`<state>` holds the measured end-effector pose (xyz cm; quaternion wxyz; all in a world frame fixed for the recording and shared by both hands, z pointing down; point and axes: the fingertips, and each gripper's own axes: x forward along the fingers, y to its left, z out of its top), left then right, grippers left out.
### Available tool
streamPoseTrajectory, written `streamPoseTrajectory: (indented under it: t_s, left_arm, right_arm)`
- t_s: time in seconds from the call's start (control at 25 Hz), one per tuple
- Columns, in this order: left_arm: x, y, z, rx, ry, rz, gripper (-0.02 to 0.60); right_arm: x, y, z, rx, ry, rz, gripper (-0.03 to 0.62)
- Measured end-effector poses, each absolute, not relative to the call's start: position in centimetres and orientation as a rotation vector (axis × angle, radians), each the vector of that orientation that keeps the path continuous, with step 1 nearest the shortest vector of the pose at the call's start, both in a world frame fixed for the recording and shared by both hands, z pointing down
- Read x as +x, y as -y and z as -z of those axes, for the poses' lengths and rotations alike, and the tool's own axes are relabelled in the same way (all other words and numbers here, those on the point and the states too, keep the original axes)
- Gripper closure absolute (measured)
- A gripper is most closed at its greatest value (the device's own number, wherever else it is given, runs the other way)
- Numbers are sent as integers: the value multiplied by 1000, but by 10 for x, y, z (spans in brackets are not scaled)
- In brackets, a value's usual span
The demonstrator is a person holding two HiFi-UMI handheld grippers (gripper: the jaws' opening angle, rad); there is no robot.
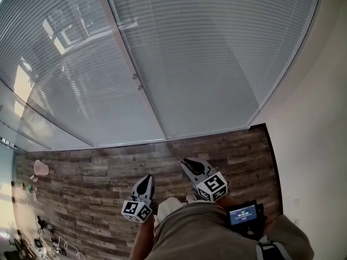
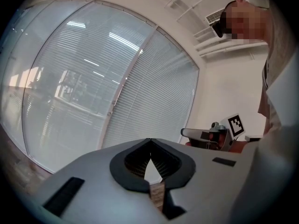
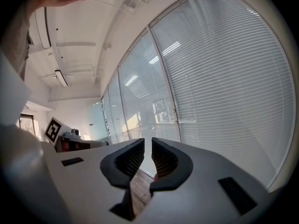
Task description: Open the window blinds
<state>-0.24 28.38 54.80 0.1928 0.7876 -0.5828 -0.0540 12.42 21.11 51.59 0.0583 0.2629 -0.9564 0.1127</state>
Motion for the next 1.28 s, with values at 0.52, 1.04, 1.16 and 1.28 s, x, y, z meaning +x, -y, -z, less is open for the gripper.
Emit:
streamPoseTrajectory:
  t_s: [0.52, 1.04, 1.16, 1.28]
  left_arm:
    - [-21, -273, -570, 2154, 1644, 137, 566]
    - [-83, -186, -572, 2184, 1545, 99, 566]
    - [-103, -153, -577, 2194, 1515, 86, 566]
    - [-124, -117, -576, 2213, 1490, 97, 566]
  right_arm:
    - [116, -199, -533, 775, 2870, -367, 542]
    - [57, -123, -534, 854, 2822, -409, 542]
    - [36, -92, -537, 880, 2811, -428, 542]
    - [12, -60, -534, 906, 2813, -417, 542]
